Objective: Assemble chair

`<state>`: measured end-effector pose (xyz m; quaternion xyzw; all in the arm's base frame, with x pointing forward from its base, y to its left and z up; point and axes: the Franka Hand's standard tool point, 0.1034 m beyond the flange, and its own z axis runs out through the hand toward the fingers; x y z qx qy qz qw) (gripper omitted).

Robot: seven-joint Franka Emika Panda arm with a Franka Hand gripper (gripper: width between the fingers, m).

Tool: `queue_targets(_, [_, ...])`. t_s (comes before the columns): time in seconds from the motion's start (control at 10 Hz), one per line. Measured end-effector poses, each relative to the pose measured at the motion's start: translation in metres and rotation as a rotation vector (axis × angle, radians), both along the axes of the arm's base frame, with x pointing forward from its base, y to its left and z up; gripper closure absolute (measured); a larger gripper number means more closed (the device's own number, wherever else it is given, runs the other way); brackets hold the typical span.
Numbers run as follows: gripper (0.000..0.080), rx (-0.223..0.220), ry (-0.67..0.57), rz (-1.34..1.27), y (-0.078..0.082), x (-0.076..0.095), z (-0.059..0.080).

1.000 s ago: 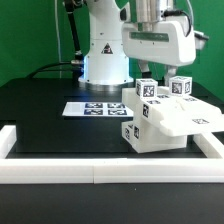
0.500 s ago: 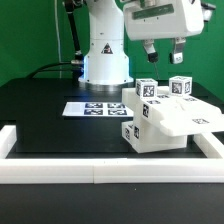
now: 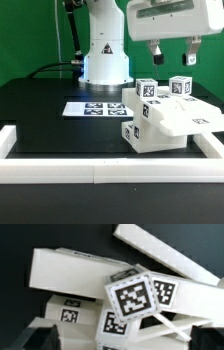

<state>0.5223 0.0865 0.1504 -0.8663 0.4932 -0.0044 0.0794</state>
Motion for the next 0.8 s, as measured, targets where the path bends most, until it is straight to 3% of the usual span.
queue_targets(0.3, [0.015,-0.006,0.003,0.005,0.0,0.0,-0.003])
queue_targets(0.5, [0.015,-0.053,0.009,0.054,0.006,0.009,-0.013])
queue_targets(0.8, [0.015,-0.08,0.027,0.081,0.008,0.008,-0.027])
